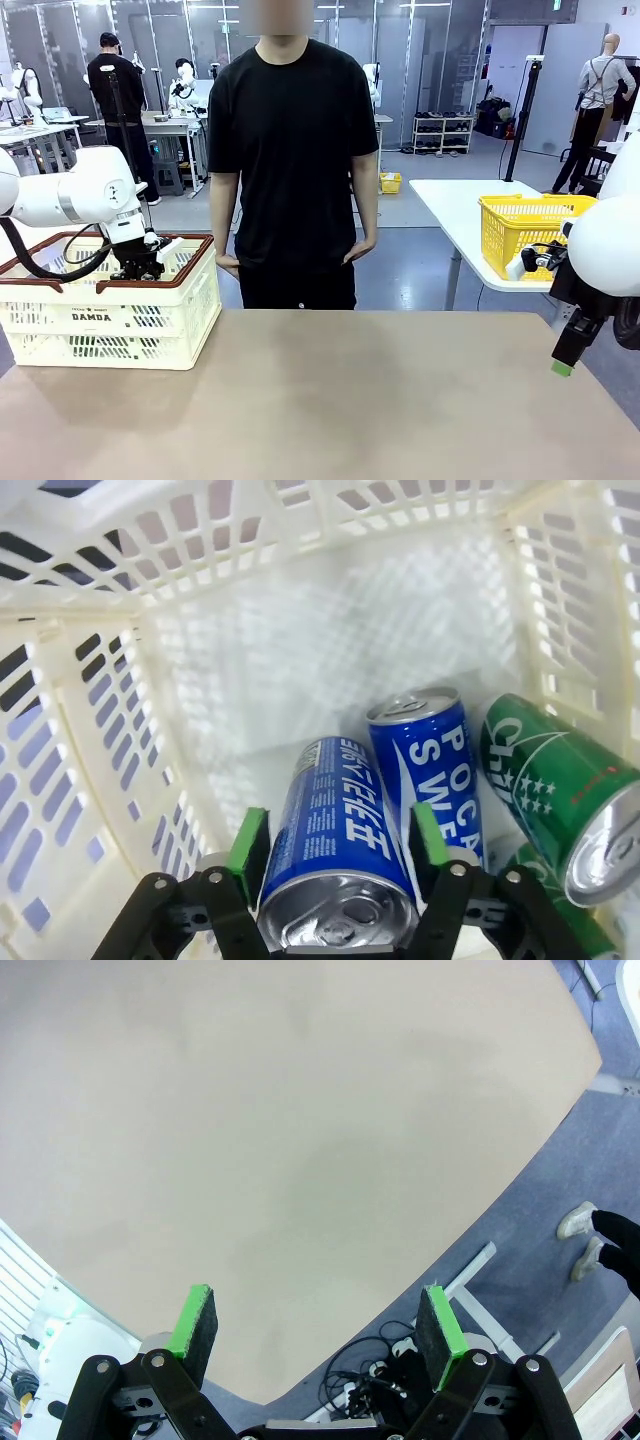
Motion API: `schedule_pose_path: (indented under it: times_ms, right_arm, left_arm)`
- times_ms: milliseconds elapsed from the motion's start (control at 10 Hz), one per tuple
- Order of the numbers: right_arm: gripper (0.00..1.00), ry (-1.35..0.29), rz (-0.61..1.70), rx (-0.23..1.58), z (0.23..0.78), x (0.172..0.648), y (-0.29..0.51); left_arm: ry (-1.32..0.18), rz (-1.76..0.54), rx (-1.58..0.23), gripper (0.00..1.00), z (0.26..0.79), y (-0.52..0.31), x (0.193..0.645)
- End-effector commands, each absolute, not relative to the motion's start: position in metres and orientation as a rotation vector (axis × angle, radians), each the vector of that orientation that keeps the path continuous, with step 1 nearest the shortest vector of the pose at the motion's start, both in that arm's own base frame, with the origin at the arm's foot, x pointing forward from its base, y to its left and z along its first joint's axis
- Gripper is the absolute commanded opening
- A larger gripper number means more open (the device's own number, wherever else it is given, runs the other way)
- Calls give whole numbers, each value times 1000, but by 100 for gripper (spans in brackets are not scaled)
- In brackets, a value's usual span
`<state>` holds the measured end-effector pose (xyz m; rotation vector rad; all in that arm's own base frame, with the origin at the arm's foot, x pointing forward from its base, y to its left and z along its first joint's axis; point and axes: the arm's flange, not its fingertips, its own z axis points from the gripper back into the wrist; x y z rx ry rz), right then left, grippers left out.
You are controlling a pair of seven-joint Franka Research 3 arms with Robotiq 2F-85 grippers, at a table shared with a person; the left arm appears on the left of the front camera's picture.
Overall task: Place the drinks into the Shopping basket.
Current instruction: Pick up one drink and place it into the Shopping basket.
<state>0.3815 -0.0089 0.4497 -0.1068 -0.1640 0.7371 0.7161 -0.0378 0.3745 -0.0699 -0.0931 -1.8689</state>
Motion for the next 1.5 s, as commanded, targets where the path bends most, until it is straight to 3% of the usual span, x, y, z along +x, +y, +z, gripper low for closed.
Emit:
schedule_pose_path:
  times_ms: [0,600,1400]
  right_arm:
    - [100,-165,723,-107,450,381,-7]
    - [100,-165,723,-107,450,381,-7]
    - [100,-165,723,-107,450,381,-7]
  left_arm:
    - [-109,-1873,-43,97,374,-34,696]
    - [-102,-1878,23,100,432,-34,676]
    - [-216,-1863,132,100,510,-35,652]
